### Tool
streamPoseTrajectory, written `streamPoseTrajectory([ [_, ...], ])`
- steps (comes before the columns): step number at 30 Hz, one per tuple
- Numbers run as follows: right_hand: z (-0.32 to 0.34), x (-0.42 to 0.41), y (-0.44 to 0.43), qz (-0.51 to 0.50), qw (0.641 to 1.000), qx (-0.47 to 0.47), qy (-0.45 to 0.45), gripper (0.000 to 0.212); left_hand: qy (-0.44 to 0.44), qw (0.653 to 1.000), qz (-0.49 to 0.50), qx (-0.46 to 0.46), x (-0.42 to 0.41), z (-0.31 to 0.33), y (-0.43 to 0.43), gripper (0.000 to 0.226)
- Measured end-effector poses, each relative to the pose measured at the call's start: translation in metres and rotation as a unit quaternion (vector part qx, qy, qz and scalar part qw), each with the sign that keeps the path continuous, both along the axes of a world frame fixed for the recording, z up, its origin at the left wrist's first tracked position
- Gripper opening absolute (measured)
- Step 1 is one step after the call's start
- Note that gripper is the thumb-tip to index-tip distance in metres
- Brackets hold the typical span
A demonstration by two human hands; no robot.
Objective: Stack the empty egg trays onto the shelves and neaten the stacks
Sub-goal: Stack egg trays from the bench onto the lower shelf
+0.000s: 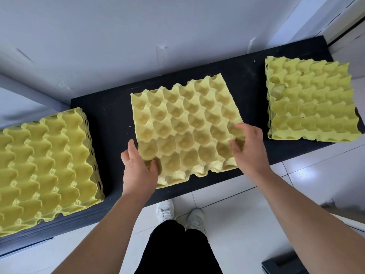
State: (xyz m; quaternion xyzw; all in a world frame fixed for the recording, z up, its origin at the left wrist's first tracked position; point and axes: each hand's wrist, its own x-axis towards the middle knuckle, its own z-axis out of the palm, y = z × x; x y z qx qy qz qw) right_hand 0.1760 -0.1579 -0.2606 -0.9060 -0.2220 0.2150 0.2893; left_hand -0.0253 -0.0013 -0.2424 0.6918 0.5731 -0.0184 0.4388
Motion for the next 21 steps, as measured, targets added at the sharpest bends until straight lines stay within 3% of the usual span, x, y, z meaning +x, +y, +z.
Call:
streamPoseTrajectory([
  [5, 0.009, -0.002, -0.002, 0.015, 0.999, -0.004, -0.029, 0.033, -0.032, 0.999, -0.013, -0.018, -0.001, 0.008, 0.001, 0.080],
  [8, 0.009, -0.001, -0.005, 0.019, 0.999, -0.015, -0.032, 0.033, 0.000, 0.999, -0.009, -0.049, -0.002, -0.003, 0.003, 0.076],
  [10, 0.006, 0.001, -0.008, 0.025, 0.999, -0.027, -0.025, 0.038, 0.033, 0.997, 0.002, -0.066, -0.005, -0.014, 0.004, 0.054],
  [12, 0.002, 0.003, -0.011, 0.032, 0.998, -0.042, -0.016, 0.046, 0.026, 0.998, 0.013, -0.062, -0.007, -0.025, 0.004, 0.025],
  [13, 0.000, 0.005, -0.013, 0.034, 0.998, -0.051, -0.009, 0.050, 0.013, 0.998, 0.014, -0.057, -0.008, -0.028, 0.003, 0.022],
  [17, -0.009, 0.009, -0.019, 0.020, 0.997, -0.067, 0.012, 0.060, -0.017, 0.998, 0.031, -0.058, -0.005, -0.031, -0.003, 0.038],
  [21, -0.011, 0.012, -0.026, -0.015, 0.999, -0.028, 0.041, 0.058, -0.071, 0.993, 0.050, -0.082, -0.005, -0.029, -0.006, 0.041],
])
